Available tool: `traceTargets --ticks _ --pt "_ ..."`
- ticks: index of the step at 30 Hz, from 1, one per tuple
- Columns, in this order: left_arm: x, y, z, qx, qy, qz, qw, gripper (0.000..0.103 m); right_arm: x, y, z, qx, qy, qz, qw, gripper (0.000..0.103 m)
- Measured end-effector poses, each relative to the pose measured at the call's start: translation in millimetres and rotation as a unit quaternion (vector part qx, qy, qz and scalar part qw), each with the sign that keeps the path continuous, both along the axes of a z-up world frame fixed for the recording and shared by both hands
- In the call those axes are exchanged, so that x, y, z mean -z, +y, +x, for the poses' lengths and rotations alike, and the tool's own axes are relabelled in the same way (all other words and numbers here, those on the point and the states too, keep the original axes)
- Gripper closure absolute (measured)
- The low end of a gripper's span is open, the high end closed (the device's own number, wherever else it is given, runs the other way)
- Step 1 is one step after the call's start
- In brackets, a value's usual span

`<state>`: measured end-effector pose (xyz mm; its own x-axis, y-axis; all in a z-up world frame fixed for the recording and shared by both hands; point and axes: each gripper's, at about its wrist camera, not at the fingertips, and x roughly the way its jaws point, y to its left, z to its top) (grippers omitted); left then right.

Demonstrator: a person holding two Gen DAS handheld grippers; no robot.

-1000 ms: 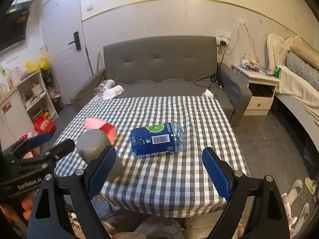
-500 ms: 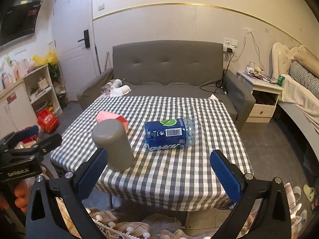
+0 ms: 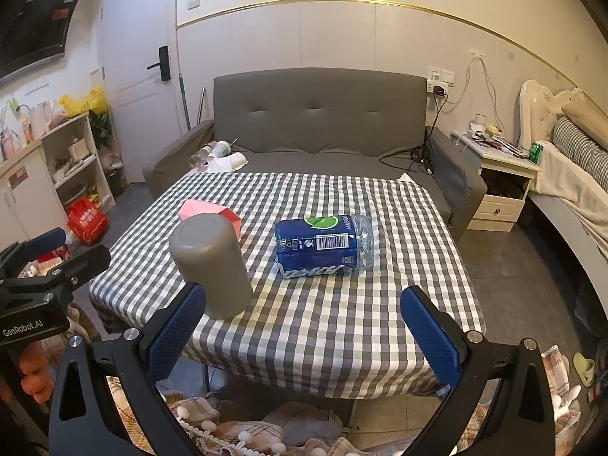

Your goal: Flip cup upside down

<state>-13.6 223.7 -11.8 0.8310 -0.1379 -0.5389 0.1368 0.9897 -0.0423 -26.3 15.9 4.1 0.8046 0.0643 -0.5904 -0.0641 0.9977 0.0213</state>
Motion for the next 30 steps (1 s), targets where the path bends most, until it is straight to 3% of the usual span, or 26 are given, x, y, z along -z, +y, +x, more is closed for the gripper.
traceTargets --ticks 30 --pt "1.3 5.0 1.2 -0.005 0.003 -0.005 1.0 0.0 7.6 0.3 1.9 0.002 0.012 -0.004 1.0 0.0"
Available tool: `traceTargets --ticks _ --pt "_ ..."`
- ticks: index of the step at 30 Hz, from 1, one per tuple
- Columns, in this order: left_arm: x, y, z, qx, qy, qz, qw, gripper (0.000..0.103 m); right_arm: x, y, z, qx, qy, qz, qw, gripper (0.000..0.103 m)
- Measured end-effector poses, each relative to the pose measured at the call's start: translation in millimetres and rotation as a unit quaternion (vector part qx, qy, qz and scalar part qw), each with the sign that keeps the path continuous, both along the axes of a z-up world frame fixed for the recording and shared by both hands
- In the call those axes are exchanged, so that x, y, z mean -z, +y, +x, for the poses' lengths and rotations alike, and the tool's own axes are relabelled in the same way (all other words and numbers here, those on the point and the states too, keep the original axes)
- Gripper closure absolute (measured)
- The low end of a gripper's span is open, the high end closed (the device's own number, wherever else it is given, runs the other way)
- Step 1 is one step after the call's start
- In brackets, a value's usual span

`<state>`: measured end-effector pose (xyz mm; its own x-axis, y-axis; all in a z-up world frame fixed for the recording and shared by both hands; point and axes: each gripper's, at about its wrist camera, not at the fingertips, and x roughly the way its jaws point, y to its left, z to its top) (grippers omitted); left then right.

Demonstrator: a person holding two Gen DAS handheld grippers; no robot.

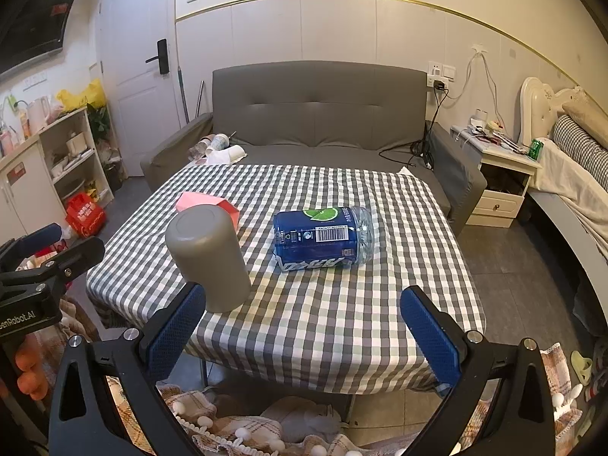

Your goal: Flip cup upside down

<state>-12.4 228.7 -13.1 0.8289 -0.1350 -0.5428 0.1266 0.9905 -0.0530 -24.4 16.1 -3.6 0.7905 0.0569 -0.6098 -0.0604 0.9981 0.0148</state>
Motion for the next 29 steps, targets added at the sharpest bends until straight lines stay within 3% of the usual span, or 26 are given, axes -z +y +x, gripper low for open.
traceTargets --ticks 29 --pt "0.5 -0.2 -0.2 -0.005 0.002 0.007 1.0 0.0 0.4 -0.7 0.3 0.001 0.005 -0.002 1.0 0.0"
